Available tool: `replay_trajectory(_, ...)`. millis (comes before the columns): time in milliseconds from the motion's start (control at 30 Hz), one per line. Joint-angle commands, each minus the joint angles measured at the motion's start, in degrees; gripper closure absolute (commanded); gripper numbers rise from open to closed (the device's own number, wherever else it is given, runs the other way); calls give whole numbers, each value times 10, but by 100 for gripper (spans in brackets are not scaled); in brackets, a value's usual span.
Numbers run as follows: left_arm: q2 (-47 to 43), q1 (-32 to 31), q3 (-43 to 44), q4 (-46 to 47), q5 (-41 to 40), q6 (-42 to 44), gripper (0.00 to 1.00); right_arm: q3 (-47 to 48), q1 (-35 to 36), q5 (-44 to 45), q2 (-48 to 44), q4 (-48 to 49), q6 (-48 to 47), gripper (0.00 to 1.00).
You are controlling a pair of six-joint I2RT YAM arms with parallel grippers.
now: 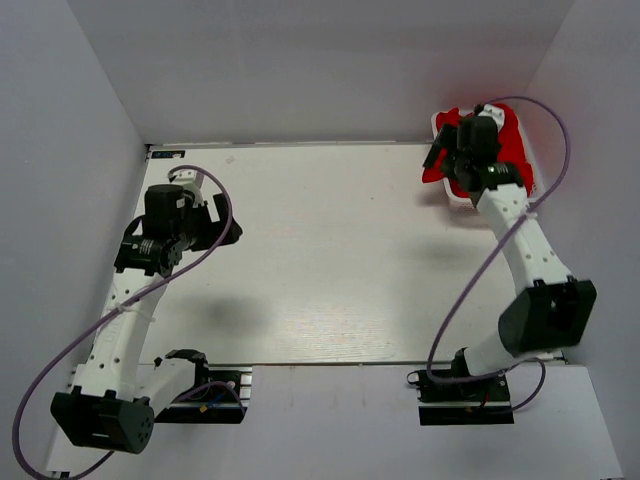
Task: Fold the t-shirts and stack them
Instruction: Grab the tshirt from the pile
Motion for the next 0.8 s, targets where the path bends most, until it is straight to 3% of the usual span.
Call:
replay_trajectory(0, 19, 4, 26, 12, -5, 4, 0, 91, -34, 91, 70, -70, -2, 10)
replay_trajectory(200, 70, 9, 39, 49, 10, 20, 0, 325, -92, 77, 262, -102, -53, 10)
replay_trajectory(300, 97, 9, 58, 49, 10, 25, 0, 380, -118, 56, 325, -74, -53, 10)
replay_trajectory(433, 113, 9, 52, 70, 3, 25, 0, 421, -140, 45, 384, -27, -45, 10)
replay_trajectory(533, 130, 9, 52, 76, 3, 30, 0, 398, -152, 38, 396, 42, -52, 18)
replay_trajectory(600, 140, 9, 52, 76, 3, 30, 0, 395, -161, 30, 411, 83, -62, 18)
replay_trajectory(767, 172, 9, 58, 76, 3, 30, 0, 425, -165, -10, 471, 92, -72, 19)
